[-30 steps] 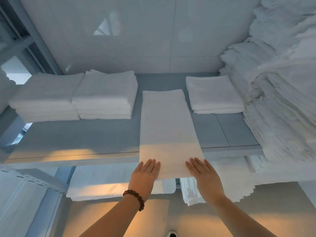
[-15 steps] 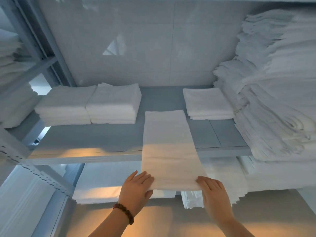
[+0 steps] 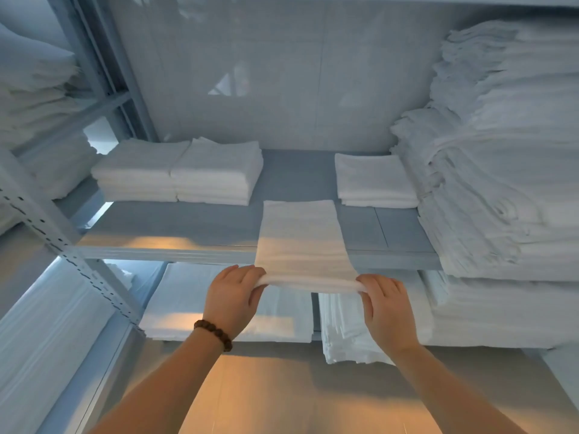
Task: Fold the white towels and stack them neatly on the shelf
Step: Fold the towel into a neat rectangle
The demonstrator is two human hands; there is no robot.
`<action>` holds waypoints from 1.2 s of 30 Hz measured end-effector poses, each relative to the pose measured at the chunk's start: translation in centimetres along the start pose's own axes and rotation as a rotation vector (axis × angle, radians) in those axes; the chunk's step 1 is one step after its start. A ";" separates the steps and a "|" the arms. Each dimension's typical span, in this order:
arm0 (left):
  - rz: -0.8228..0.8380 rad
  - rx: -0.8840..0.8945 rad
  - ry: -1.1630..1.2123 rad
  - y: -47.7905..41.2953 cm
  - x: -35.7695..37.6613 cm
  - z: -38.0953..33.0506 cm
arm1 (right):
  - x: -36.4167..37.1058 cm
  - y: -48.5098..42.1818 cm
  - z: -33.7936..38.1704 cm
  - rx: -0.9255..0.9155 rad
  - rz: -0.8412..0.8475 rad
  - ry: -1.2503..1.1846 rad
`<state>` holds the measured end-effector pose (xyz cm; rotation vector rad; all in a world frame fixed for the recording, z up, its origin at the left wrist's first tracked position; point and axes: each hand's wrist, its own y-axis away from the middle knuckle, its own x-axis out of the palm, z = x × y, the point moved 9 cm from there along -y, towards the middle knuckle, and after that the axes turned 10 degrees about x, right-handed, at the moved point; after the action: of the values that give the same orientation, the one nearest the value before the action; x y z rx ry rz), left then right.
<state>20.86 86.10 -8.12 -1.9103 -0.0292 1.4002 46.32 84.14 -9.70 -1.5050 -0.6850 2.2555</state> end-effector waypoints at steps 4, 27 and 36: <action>-0.050 -0.079 0.044 -0.8 -0.9 0.6 | -1.2 -1.6 0.1 0.049 -0.012 -0.144; 0.162 -0.837 0.675 -14.7 20.8 21.8 | 21.6 -22.5 -12.2 0.860 0.330 -0.470; 0.236 -0.851 0.557 -16.2 28.4 24.9 | 29.0 -23.7 -15.2 0.826 0.401 -0.330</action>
<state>18.06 123.65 -24.71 -3.0468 -0.1544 1.0085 49.85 122.03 -23.22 -0.9115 0.5032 2.5977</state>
